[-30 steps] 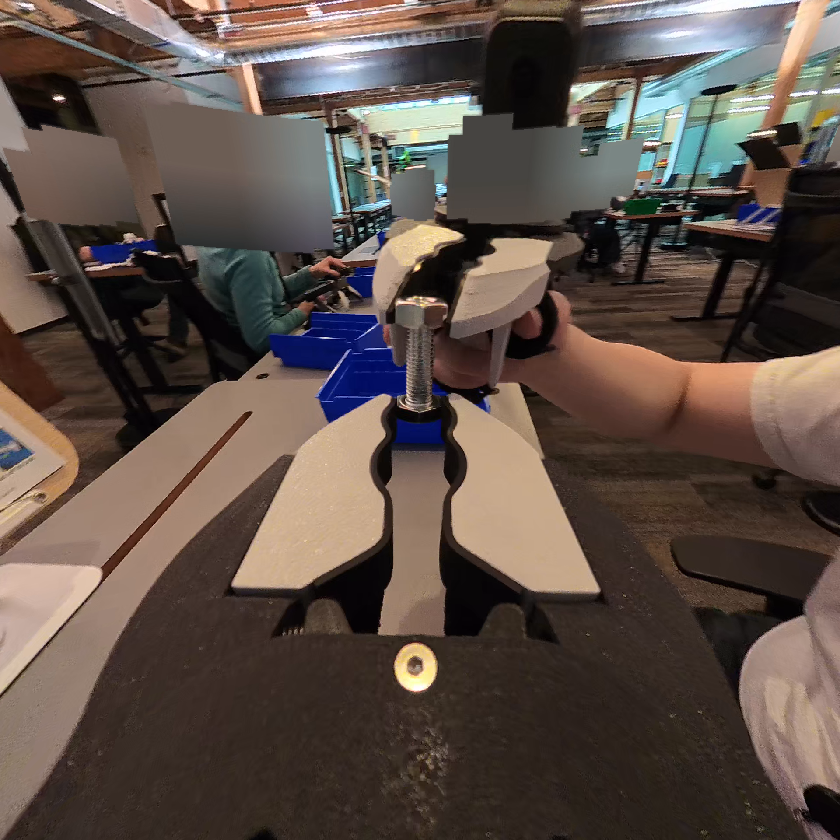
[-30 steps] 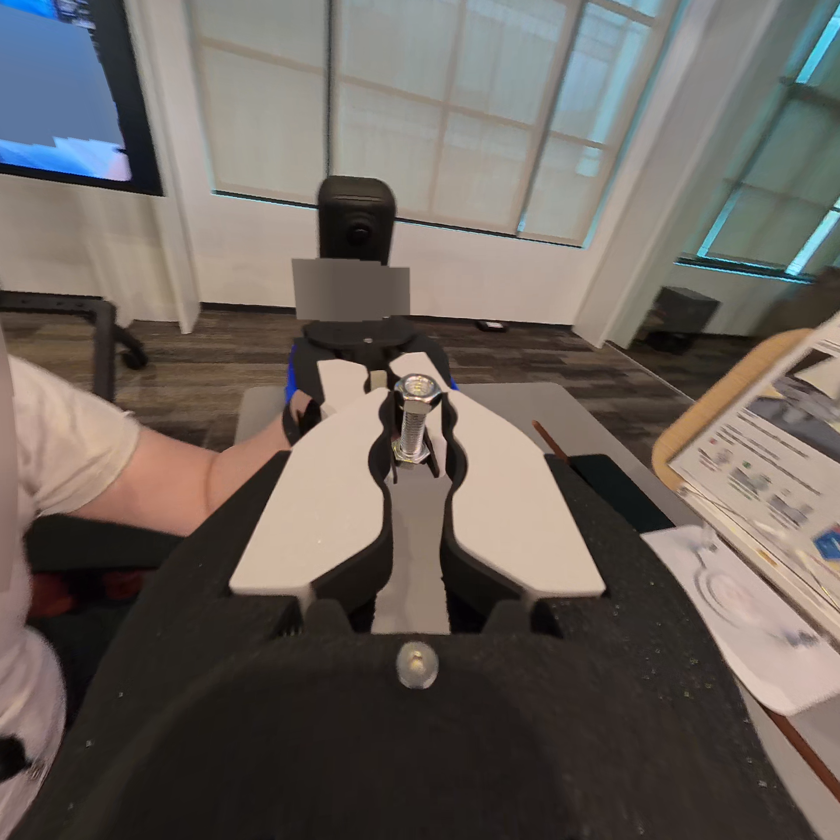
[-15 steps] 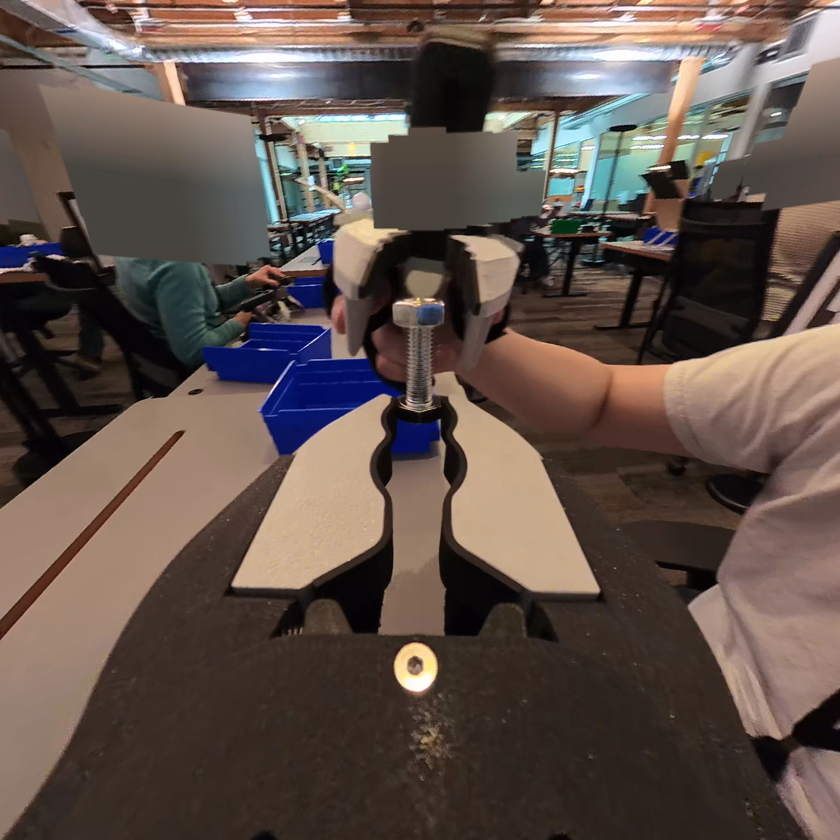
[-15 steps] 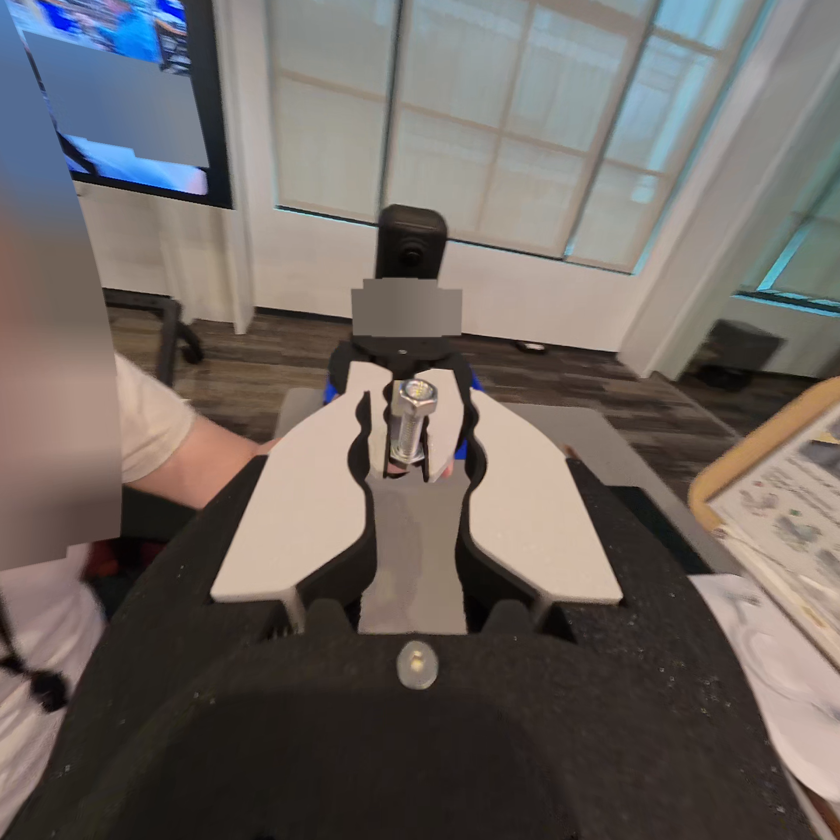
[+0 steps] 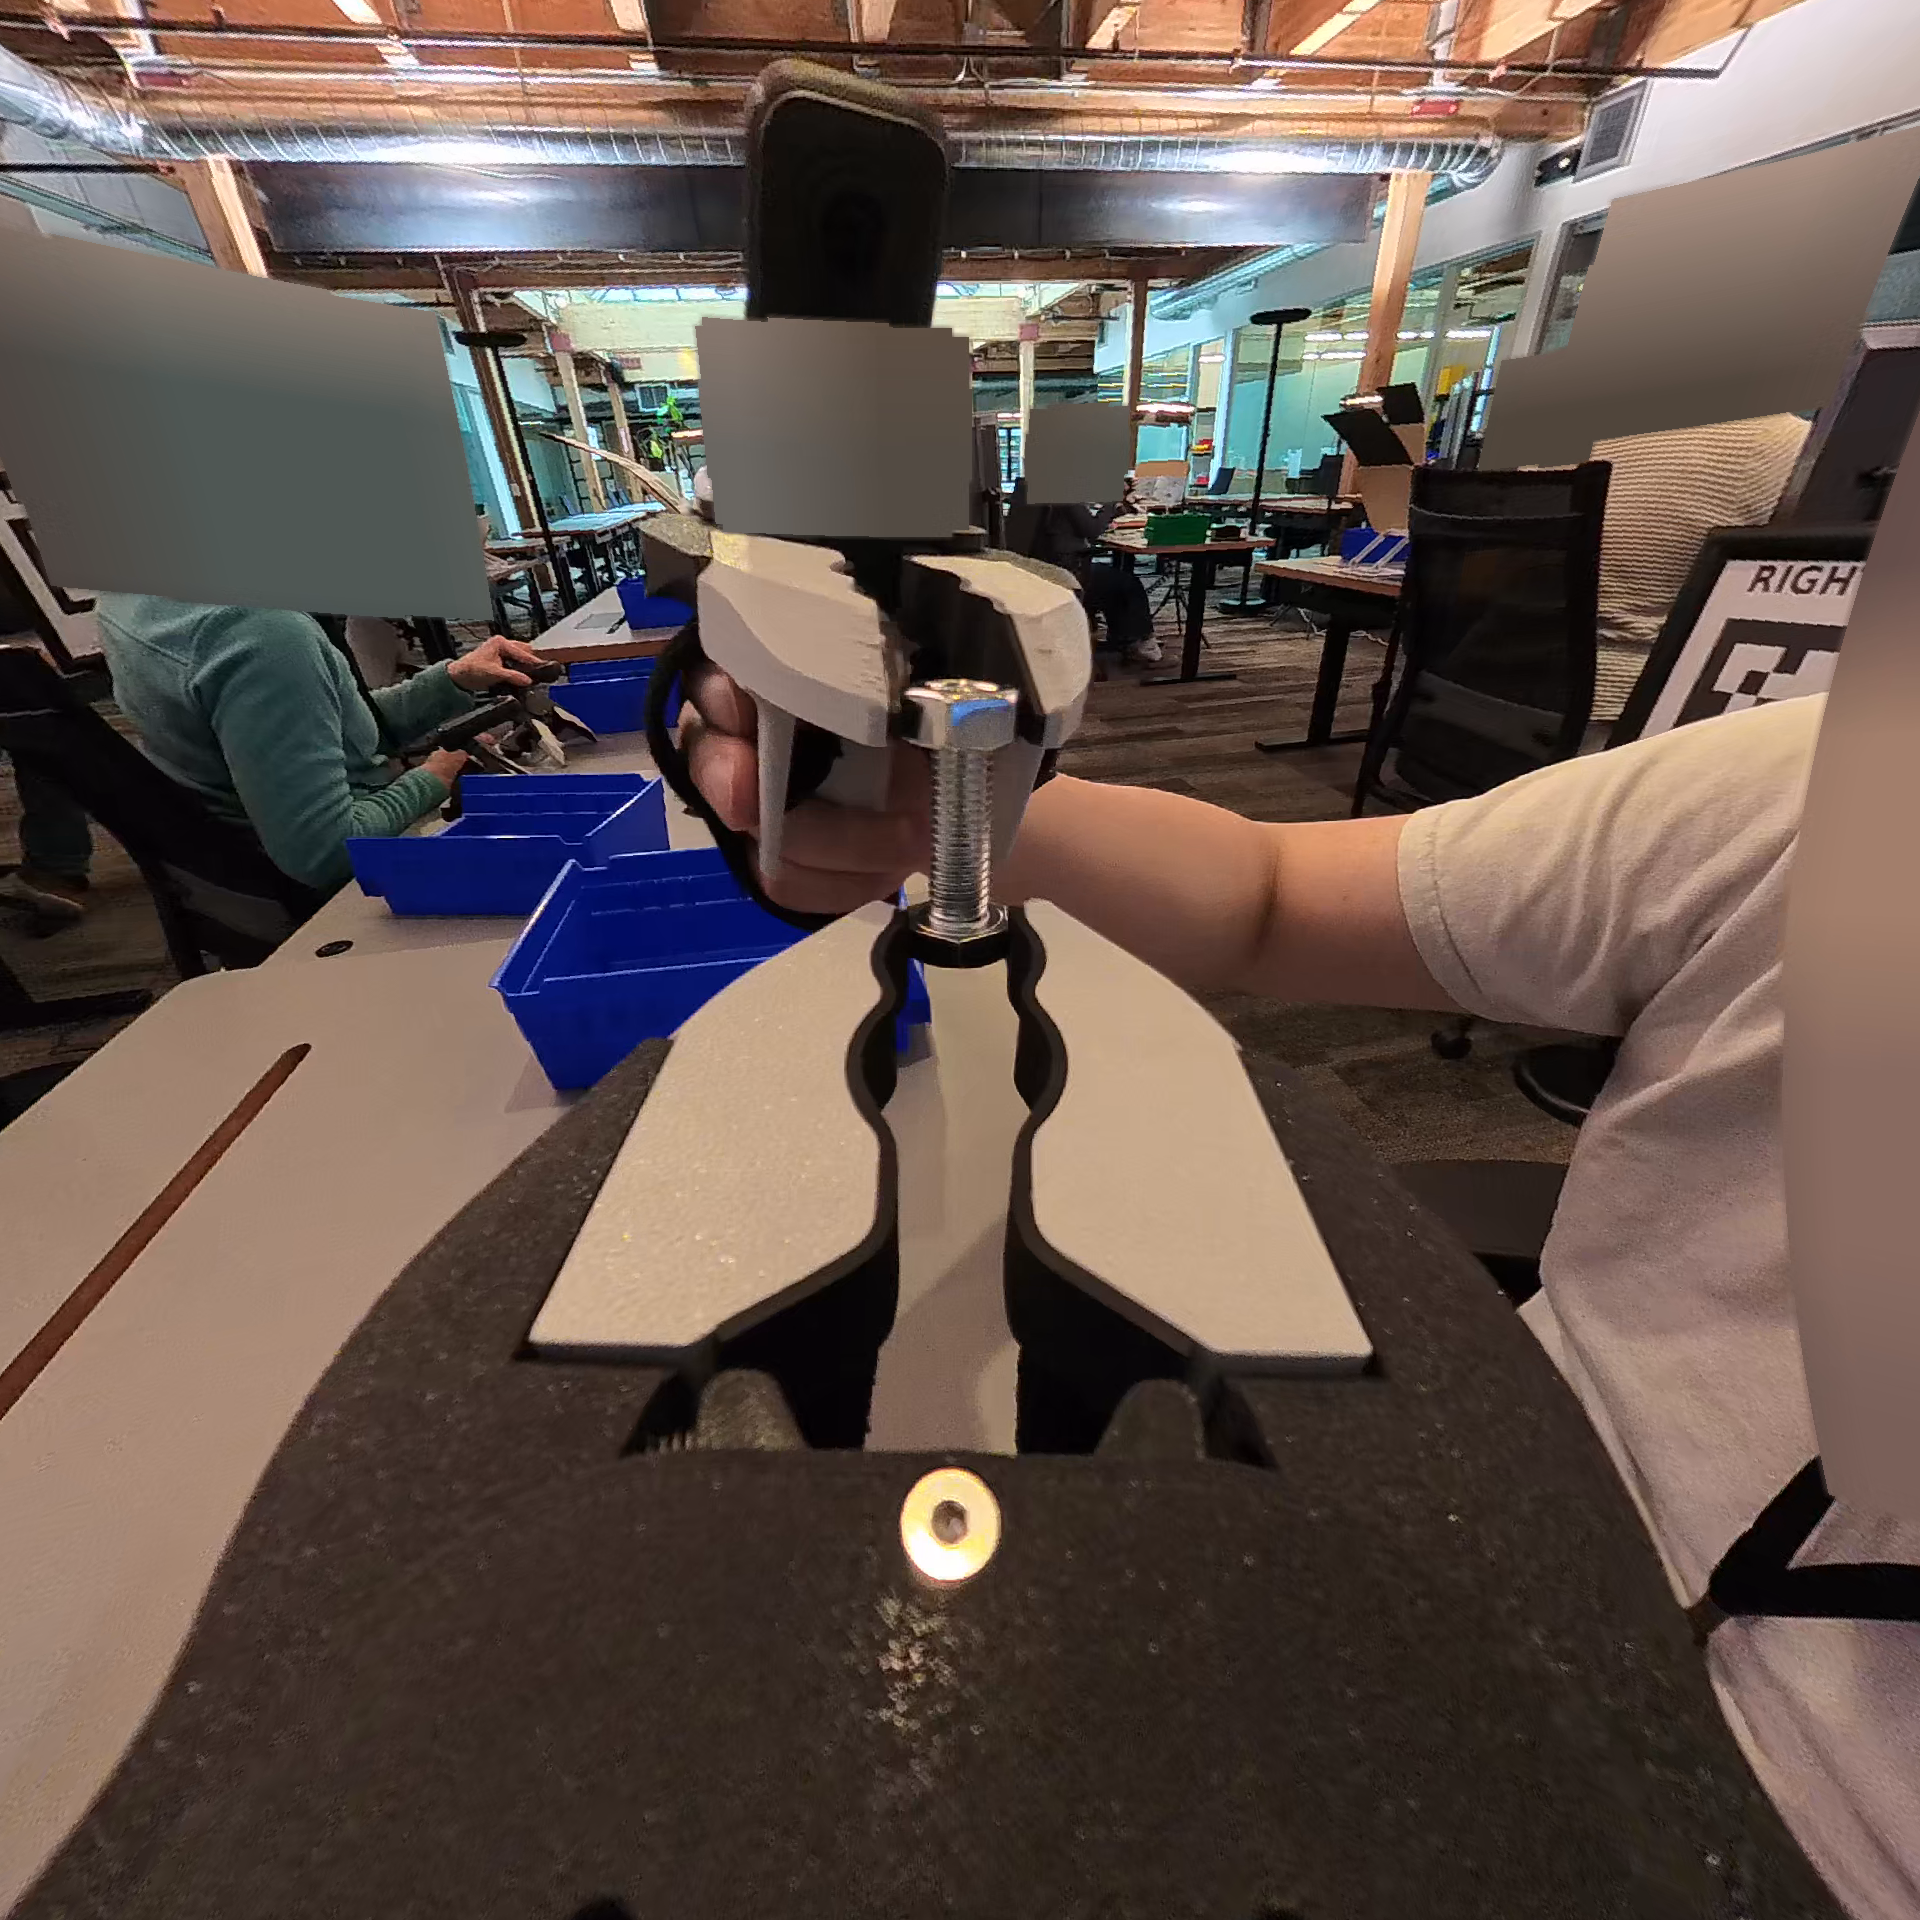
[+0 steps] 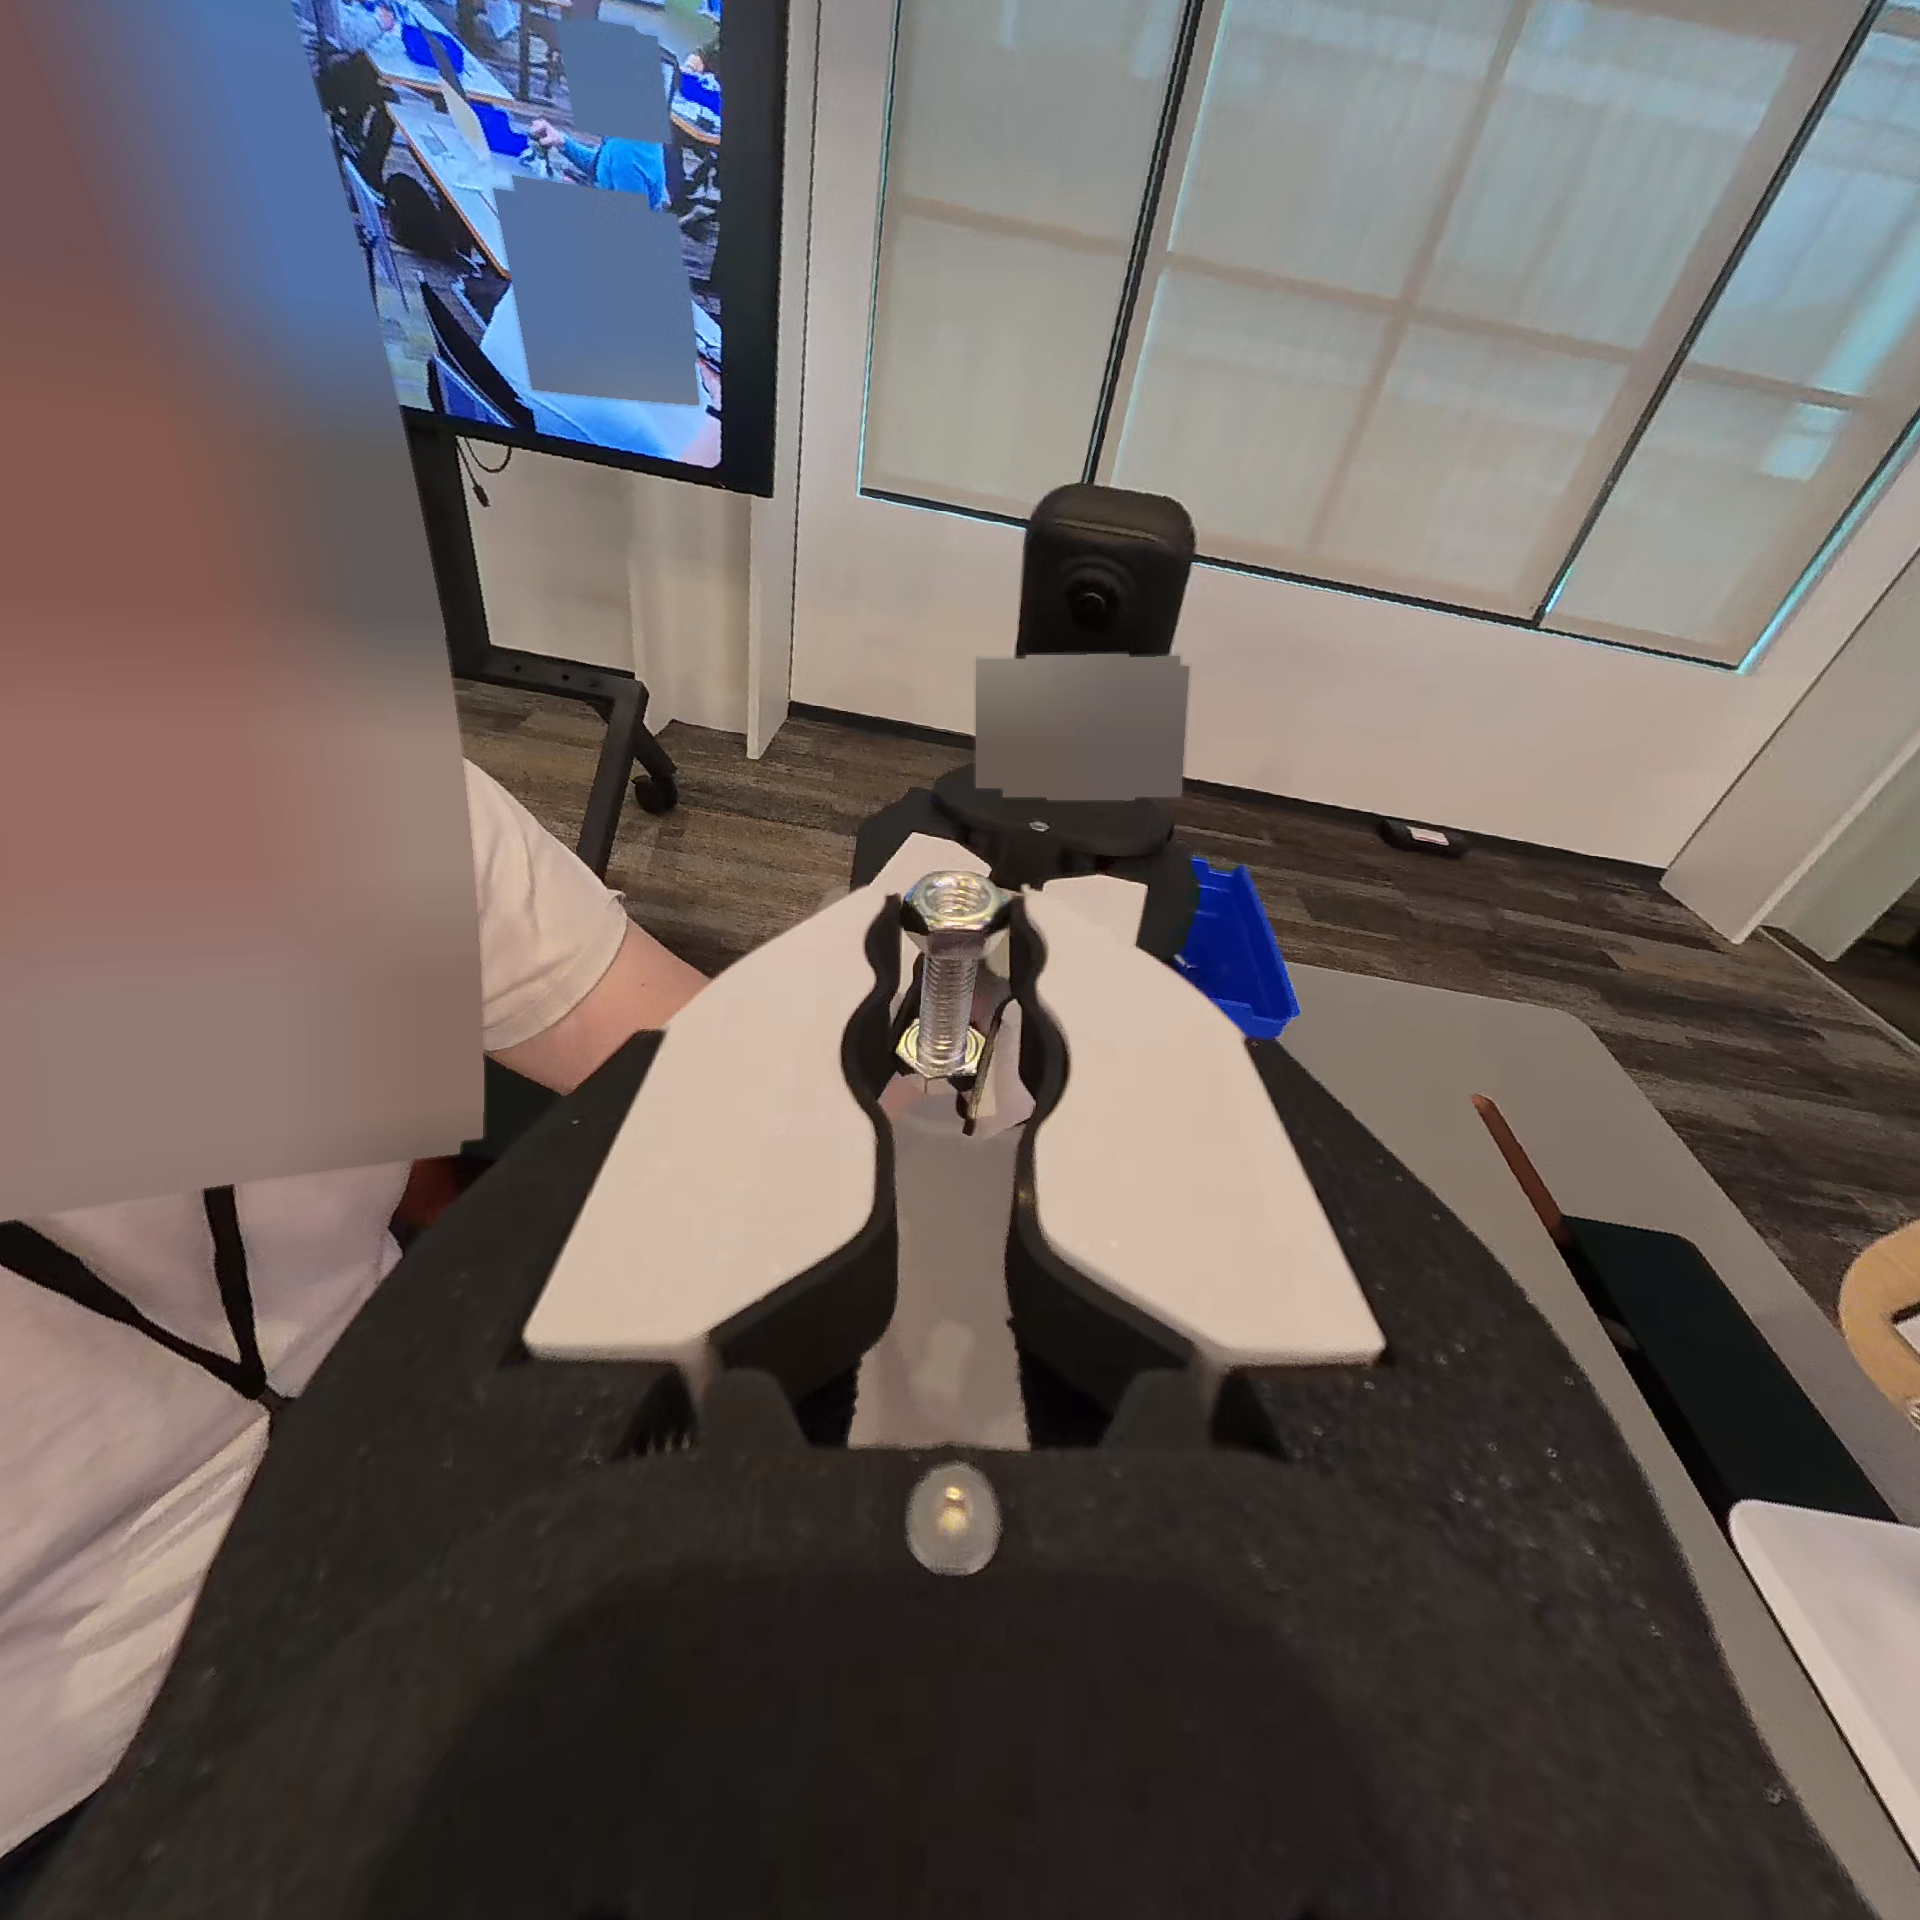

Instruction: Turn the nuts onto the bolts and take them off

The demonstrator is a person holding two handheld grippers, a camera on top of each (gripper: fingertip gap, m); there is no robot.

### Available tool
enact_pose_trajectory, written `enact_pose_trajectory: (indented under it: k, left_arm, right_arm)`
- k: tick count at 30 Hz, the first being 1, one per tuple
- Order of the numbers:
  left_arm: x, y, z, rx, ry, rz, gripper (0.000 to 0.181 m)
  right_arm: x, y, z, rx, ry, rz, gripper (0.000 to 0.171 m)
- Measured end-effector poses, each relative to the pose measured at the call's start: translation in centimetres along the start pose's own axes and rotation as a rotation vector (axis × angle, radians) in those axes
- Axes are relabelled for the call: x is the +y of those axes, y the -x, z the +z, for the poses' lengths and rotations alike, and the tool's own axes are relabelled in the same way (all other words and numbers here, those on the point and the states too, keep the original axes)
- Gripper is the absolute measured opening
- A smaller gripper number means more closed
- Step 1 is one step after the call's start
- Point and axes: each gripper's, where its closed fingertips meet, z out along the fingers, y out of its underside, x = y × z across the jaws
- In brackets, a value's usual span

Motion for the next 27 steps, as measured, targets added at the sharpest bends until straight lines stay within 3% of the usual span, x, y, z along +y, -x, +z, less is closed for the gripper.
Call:
enact_pose_trajectory:
  k: [11, 14, 16, 19, 22, 27]
  left_arm:
    - [0.5, 5.7, -1.0, -0.448, 0.066, 0.107, 0.018]
    - [0.7, 5.9, -0.9, -0.454, 0.066, 0.095, 0.018]
    - [0.7, 5.6, -0.9, -0.409, 0.058, 0.073, 0.018]
    - [0.6, 4.4, -0.7, -0.312, 0.051, 0.037, 0.018]
    - [0.4, 3.0, -0.4, -0.209, 0.037, 0.031, 0.018]
    - [0.4, 0.2, 0.2, -0.040, 0.033, 0.029, 0.018]
  right_arm:
    - [1.2, -5.2, -0.8, 0.588, 0.026, 0.025, 0.019]
    - [1.4, -5.4, -0.8, 0.649, 0.007, 0.060, 0.019]
    - [1.1, -5.1, -0.7, 0.622, 0.001, 0.047, 0.020]
    - [0.0, -3.6, -0.7, 0.497, -0.037, -0.042, 0.036]
    - [-0.3, -2.2, -1.0, 0.351, -0.001, -0.143, 0.037]
    - [0.4, -0.2, -0.8, 0.109, 0.067, -0.119, 0.036]
